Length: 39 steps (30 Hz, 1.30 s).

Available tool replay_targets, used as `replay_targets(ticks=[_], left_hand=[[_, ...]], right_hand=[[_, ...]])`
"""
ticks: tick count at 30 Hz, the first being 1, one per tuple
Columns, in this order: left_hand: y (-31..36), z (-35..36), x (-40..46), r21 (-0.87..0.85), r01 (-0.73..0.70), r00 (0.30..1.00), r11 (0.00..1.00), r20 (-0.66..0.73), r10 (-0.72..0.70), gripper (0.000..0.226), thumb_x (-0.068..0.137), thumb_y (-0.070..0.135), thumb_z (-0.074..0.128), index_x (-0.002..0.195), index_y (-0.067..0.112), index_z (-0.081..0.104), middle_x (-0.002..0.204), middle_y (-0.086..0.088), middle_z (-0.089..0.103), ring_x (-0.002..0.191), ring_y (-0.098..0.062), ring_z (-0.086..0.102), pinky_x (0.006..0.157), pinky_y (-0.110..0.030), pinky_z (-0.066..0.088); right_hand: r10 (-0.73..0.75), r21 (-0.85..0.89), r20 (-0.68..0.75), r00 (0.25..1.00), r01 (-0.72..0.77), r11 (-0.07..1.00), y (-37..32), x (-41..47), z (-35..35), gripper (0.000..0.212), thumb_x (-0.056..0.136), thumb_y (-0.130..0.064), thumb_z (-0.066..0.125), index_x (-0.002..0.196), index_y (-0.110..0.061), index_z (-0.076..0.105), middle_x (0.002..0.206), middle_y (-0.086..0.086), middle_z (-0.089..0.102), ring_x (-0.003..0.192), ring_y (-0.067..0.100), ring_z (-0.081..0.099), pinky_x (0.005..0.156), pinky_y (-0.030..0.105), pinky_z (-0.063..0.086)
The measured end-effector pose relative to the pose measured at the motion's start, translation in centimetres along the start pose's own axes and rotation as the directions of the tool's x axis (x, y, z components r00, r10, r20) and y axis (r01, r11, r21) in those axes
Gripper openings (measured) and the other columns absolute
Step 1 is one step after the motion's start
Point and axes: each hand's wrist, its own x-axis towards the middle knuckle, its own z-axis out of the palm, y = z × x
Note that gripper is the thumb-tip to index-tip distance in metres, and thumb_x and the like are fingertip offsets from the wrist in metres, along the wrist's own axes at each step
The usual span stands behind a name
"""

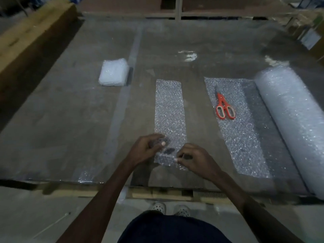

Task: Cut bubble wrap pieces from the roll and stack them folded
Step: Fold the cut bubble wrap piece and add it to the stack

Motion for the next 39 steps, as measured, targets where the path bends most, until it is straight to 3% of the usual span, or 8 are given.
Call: replay_targets(ticks=[4, 6, 9, 15, 19, 23, 29, 39], left_hand=[[2.1, -0.6, -0.7, -0.478, 0.127, 0.992, 0.869, 0.038, -0.123, 0.038, 0.079, 0.015, 0.078, 0.116, 0.007, 0.072, 0.111, -0.003, 0.075, 0.100, -0.011, 0.068, 0.091, -0.027, 0.054], [2.1, -0.9, -0.4, -0.509, 0.132, 0.991, 0.851, 0.066, -0.114, 0.046, 0.076, 0.015, 0.083, 0.119, 0.010, 0.072, 0.105, -0.009, 0.074, 0.095, -0.015, 0.065, 0.090, -0.031, 0.054], [2.5, -1.0, 1.0, -0.489, 0.166, 0.986, 0.856, 0.079, -0.146, 0.046, 0.078, 0.000, 0.080, 0.122, 0.008, 0.069, 0.089, 0.010, 0.071, 0.084, -0.006, 0.064, 0.080, -0.022, 0.051], [2.1, -1.3, 5.2, -0.507, 0.080, 0.975, 0.858, -0.137, -0.172, 0.008, 0.087, 0.002, 0.072, 0.094, 0.003, 0.076, 0.079, 0.001, 0.075, 0.067, -0.006, 0.065, 0.063, -0.019, 0.052], [0.8, -2.1, 7.9, -0.539, 0.117, 0.948, 0.834, -0.191, -0.256, 0.009, 0.089, 0.007, 0.073, 0.082, 0.007, 0.077, 0.072, -0.006, 0.072, 0.059, -0.010, 0.060, 0.052, -0.021, 0.047], [-0.8, -2.7, 10.3, -0.543, 0.126, 0.952, 0.830, -0.169, -0.255, 0.014, 0.088, 0.009, 0.075, 0.077, 0.001, 0.075, 0.066, -0.004, 0.068, 0.059, -0.009, 0.056, 0.056, -0.021, 0.044], [-2.1, -4.8, 14.1, -0.571, 0.177, 0.920, 0.802, -0.195, -0.341, 0.007, 0.084, 0.007, 0.078, 0.085, 0.001, 0.076, 0.068, -0.002, 0.072, 0.055, -0.004, 0.059, 0.055, -0.019, 0.047], [-4.9, -6.9, 24.9, -0.243, 0.262, 0.905, 0.934, -0.275, -0.325, 0.002, 0.084, 0.022, 0.080, 0.082, 0.023, 0.080, 0.078, 0.010, 0.076, 0.073, -0.007, 0.071, 0.074, -0.031, 0.059]], right_hand=[[0.237, 0.409, 0.063, 0.969, -0.242, 0.880, -0.3, 2.9, -2.7, 0.008, 0.088, -0.019, 0.080, 0.087, -0.011, 0.077, 0.081, -0.001, 0.073, 0.073, 0.010, 0.064, 0.070, 0.031, 0.052], [0.286, 0.528, 0.084, 0.954, -0.286, 0.800, -0.7, 4.1, -3.9, 0.014, 0.088, -0.012, 0.079, 0.090, 0.001, 0.076, 0.079, 0.005, 0.071, 0.071, 0.008, 0.061, 0.068, 0.022, 0.049], [0.371, 0.587, 0.126, 0.920, -0.371, 0.720, -0.8, 5.5, -5.1, 0.014, 0.088, -0.009, 0.077, 0.093, 0.003, 0.074, 0.081, 0.004, 0.071, 0.072, 0.005, 0.062, 0.069, 0.015, 0.050], [0.529, 0.702, 0.114, 0.841, -0.445, 0.557, -1.3, 7.8, -5.8, 0.028, 0.086, -0.040, 0.073, 0.094, -0.013, 0.077, 0.091, 0.005, 0.077, 0.079, 0.019, 0.067, 0.075, 0.032, 0.050], [0.529, 0.717, 0.051, 0.847, -0.400, 0.571, -1.4, 9.3, -6.2, 0.027, 0.096, -0.038, 0.064, 0.110, -0.018, 0.075, 0.095, -0.012, 0.077, 0.077, 0.001, 0.069, 0.066, 0.019, 0.053], [0.589, 0.729, -0.052, 0.807, -0.373, 0.574, -0.4, 12.1, -5.5, 0.016, 0.094, -0.021, 0.073, 0.108, -0.014, 0.074, 0.094, -0.005, 0.077, 0.078, 0.007, 0.068, 0.063, 0.019, 0.054], [0.656, 0.679, -0.120, 0.745, -0.420, 0.602, 1.3, 17.4, -5.6, 0.019, 0.089, -0.026, 0.079, 0.104, -0.014, 0.078, 0.086, -0.005, 0.073, 0.070, 0.006, 0.061, 0.060, 0.023, 0.048], [0.702, 0.632, -0.210, 0.681, -0.453, 0.629, 7.0, 27.1, -8.6, 0.010, 0.090, -0.013, 0.077, 0.083, -0.012, 0.071, 0.067, 0.000, 0.067, 0.054, 0.008, 0.056, 0.049, 0.019, 0.048]])
